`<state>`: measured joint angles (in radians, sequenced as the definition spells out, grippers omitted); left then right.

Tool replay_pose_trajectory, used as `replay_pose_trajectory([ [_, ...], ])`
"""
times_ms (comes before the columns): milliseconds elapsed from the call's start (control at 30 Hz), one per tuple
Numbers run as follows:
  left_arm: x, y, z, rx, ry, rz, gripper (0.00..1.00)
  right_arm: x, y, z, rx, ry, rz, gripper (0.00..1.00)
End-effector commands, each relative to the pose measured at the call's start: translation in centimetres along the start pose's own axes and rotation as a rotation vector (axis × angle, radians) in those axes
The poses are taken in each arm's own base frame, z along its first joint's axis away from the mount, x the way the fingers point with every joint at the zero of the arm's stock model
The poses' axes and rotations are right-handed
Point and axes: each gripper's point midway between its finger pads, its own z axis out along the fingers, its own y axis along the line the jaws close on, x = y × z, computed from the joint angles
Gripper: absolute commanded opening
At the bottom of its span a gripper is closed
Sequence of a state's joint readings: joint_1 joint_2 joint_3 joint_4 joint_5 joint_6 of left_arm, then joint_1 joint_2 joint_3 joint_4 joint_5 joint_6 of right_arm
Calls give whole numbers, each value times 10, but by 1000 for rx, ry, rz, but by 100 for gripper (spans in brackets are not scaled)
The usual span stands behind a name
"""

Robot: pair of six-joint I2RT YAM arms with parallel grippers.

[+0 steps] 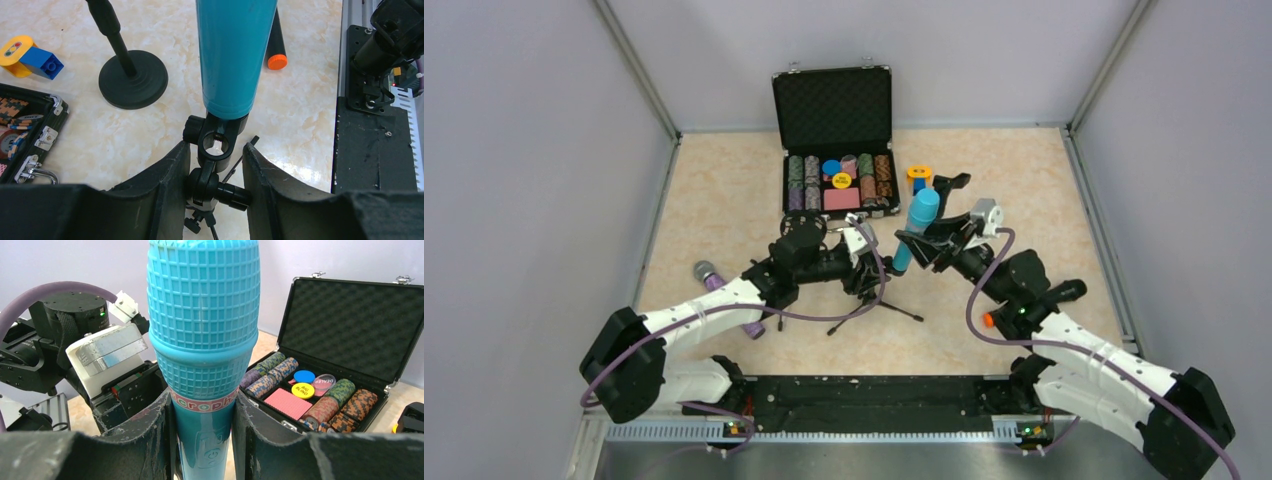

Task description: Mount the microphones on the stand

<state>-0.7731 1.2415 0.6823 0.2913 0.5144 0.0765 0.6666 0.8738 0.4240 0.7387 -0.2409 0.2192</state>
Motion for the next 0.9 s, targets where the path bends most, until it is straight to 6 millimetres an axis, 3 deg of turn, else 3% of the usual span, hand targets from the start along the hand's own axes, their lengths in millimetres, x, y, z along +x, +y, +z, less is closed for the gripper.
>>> replay_pose_trajectory([
  [0,-2,-4,0,5,-15,-41,0,111,-22,-37,105,350,19,0],
  [633,-6,-6,2,10,-25,-34,0,166,-33,-63,224,465,63,0],
  [867,-9,-7,2,11,-27,-32,0,174,-34,-76,287,478,27,0],
])
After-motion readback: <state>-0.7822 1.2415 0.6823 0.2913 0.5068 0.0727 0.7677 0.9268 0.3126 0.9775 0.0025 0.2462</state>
